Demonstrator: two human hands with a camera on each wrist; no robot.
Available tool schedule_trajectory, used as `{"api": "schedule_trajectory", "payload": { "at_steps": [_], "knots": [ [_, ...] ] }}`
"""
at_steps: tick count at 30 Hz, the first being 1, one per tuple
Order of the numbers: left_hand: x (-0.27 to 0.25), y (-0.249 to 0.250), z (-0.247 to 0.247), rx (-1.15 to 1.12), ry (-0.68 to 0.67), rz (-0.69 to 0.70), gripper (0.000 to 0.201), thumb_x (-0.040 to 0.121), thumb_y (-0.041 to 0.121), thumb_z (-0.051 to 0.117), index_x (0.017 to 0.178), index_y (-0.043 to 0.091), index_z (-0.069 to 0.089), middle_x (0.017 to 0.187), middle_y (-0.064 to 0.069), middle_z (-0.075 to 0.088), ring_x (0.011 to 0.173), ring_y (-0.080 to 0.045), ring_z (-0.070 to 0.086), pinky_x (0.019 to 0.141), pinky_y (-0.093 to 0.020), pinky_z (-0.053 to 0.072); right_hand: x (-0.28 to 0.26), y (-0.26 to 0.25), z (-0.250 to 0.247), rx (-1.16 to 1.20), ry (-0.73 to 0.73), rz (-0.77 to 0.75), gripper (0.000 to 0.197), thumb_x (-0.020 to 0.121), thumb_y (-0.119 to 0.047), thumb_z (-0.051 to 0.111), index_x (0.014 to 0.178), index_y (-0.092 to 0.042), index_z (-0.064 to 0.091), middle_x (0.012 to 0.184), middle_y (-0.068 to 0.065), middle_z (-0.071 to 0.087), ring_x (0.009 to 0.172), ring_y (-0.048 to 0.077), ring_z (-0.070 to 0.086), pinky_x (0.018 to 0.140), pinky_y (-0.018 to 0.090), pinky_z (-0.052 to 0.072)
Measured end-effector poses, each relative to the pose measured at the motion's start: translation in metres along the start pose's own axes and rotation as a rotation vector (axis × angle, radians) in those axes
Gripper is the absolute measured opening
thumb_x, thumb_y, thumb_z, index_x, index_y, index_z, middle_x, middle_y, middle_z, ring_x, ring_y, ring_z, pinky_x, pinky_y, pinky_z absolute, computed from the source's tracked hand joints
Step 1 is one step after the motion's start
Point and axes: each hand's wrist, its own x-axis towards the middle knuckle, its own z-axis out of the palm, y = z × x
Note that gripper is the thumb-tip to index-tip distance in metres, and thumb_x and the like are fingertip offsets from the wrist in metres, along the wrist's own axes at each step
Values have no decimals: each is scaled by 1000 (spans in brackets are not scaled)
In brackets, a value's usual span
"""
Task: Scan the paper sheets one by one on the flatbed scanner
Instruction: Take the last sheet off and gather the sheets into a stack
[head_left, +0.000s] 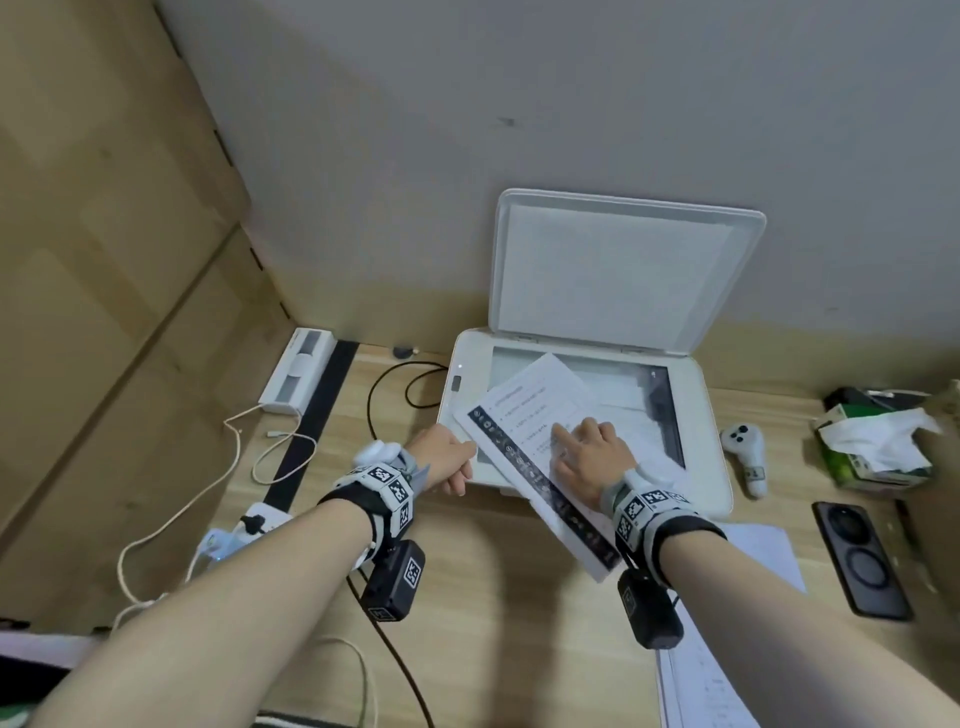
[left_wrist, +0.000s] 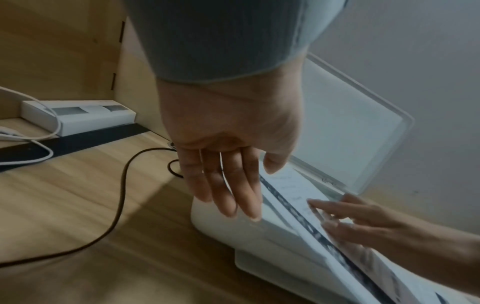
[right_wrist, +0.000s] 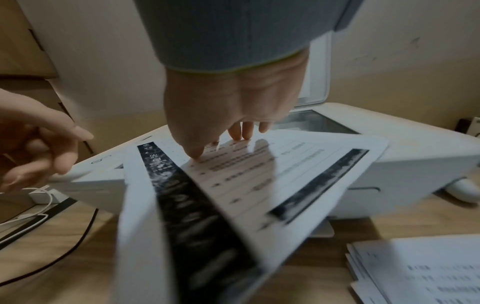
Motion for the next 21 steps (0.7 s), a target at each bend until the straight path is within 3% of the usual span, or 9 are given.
{"api": "schedule_trajectory", "payload": {
  "at_steps": [4,7,10,14,16,19,21],
  "knots": [
    [-3,-21,23,54,-176,-15,59,95,44,46,70,-2,72,61,-15,71,53,-26,64,62,-25,52,-28,-9,6,-17,27,38,42,100,-48,37,138,-29,38,122,7,46,110,25,42,90,38,42],
    [2,-24,38,9,-196,-25,61,95,53,49,83,-4,69,66,-13,73,56,-25,67,60,-28,53,-41,-13,4,6,39,-8,36,100,-48,37,130,-30,45,115,4,47,106,22,42,87,35,40],
    [0,-18,55,-88,-154,9,50,95,42,58,84,-6,65,72,-15,72,65,-29,73,52,-29,54,-57,-7,3,52,16,-24,31,100,-45,40,125,-30,50,117,2,49,110,21,43,91,34,40],
    [0,-13,64,-98,-127,25,43,96,31,60,86,-10,66,82,-22,72,63,-26,72,59,-33,59,-67,11,-2,141,-34,13,33,99,-37,46,128,-25,52,128,3,48,120,23,41,99,39,41],
    [-1,-10,68,-98,-111,36,40,96,29,60,82,-8,66,81,-24,72,60,-24,71,60,-35,60,-74,29,-2,143,-24,52,31,98,-34,46,127,-23,53,129,4,49,120,23,42,98,40,42],
    [-4,-1,80,-93,-81,31,37,96,29,60,79,-3,65,85,-23,73,71,-27,73,60,-34,60,-89,60,0,167,35,165,29,101,-34,43,121,-17,54,123,5,50,116,24,44,95,41,45],
    [-8,10,96,-95,-69,16,36,96,29,60,82,-4,65,88,-21,73,71,-22,72,57,-32,59,-102,86,4,181,104,250,27,102,-34,41,115,-15,55,117,5,53,109,24,47,88,39,46]
  ]
}}
